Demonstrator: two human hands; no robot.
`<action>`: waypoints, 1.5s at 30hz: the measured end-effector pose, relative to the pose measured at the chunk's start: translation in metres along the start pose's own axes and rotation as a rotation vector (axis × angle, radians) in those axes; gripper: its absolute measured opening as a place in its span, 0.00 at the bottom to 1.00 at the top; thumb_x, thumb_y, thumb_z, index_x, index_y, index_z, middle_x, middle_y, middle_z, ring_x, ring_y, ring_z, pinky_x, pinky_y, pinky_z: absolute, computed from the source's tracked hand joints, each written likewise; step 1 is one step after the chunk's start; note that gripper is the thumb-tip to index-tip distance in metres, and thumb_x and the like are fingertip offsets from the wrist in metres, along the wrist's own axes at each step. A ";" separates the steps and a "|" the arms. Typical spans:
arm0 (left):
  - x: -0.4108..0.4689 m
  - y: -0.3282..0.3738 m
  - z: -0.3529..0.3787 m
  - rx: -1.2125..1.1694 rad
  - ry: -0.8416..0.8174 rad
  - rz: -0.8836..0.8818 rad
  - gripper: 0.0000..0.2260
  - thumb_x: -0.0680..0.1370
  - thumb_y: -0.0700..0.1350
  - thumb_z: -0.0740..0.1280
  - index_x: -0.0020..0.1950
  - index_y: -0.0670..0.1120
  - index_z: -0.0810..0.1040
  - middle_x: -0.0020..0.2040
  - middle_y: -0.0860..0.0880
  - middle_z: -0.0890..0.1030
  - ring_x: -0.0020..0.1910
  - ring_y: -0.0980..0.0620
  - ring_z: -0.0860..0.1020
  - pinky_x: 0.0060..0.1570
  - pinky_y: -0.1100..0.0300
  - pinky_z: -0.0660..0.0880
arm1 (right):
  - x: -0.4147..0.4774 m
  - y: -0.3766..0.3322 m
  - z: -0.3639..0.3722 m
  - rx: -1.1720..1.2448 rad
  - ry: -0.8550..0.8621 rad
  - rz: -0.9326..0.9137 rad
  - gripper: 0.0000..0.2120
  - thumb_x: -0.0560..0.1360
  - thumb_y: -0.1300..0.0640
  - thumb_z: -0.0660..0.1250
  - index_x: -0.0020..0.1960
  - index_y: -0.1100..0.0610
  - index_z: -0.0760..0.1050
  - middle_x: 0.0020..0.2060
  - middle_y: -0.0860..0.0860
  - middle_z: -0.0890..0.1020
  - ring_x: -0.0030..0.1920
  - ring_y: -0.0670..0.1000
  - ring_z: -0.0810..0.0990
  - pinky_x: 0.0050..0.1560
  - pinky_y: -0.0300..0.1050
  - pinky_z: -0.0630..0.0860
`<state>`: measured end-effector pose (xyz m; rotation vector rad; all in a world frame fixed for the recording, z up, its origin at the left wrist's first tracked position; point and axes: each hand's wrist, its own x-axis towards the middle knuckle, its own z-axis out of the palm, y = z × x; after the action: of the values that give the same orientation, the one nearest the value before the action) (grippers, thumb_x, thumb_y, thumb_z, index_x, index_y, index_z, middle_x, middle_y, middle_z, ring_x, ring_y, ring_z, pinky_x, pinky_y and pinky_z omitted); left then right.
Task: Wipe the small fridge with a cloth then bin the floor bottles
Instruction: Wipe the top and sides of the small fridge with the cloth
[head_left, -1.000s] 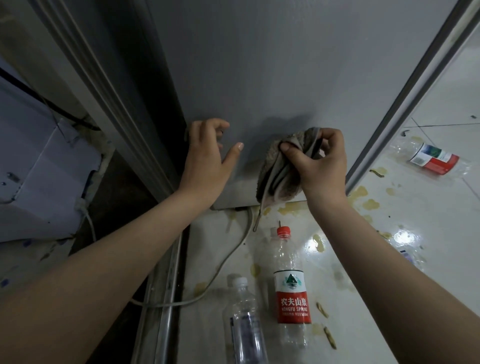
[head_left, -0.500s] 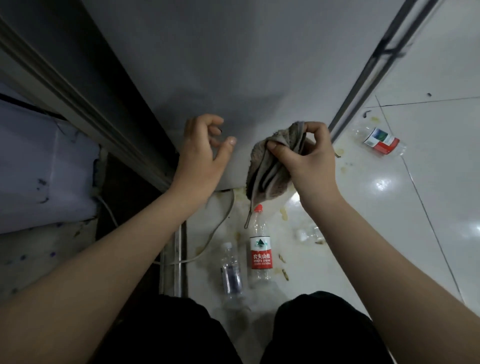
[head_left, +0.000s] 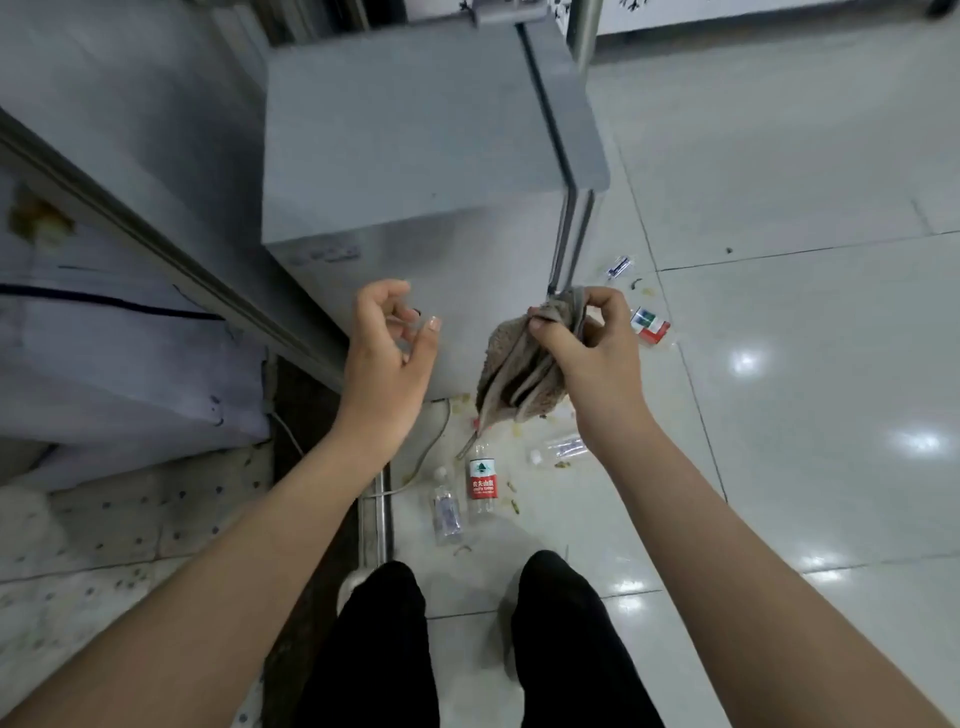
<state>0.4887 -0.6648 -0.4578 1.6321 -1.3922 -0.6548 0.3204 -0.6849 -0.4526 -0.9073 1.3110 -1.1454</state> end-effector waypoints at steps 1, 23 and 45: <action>-0.003 0.025 -0.007 -0.012 0.009 -0.003 0.14 0.78 0.40 0.64 0.59 0.50 0.62 0.46 0.55 0.69 0.45 0.59 0.72 0.46 0.74 0.69 | -0.010 -0.025 -0.005 0.008 -0.007 0.006 0.12 0.71 0.63 0.70 0.45 0.50 0.69 0.40 0.53 0.79 0.39 0.48 0.78 0.42 0.42 0.76; -0.045 0.308 -0.101 -0.233 -0.106 0.283 0.13 0.78 0.40 0.62 0.58 0.52 0.63 0.46 0.55 0.72 0.49 0.50 0.74 0.51 0.60 0.71 | -0.181 -0.295 -0.076 0.021 0.146 -0.397 0.11 0.73 0.60 0.70 0.47 0.51 0.68 0.39 0.51 0.78 0.36 0.43 0.78 0.36 0.34 0.73; -0.059 0.489 0.155 -0.337 -0.117 0.212 0.13 0.75 0.41 0.64 0.56 0.53 0.66 0.47 0.54 0.71 0.42 0.61 0.71 0.42 0.72 0.68 | -0.091 -0.380 -0.368 -0.095 0.127 -0.474 0.14 0.70 0.59 0.73 0.44 0.50 0.68 0.41 0.53 0.78 0.40 0.48 0.77 0.43 0.42 0.75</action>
<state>0.0993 -0.6496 -0.1189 1.1803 -1.4260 -0.8193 -0.0789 -0.6453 -0.0961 -1.2768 1.2954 -1.5337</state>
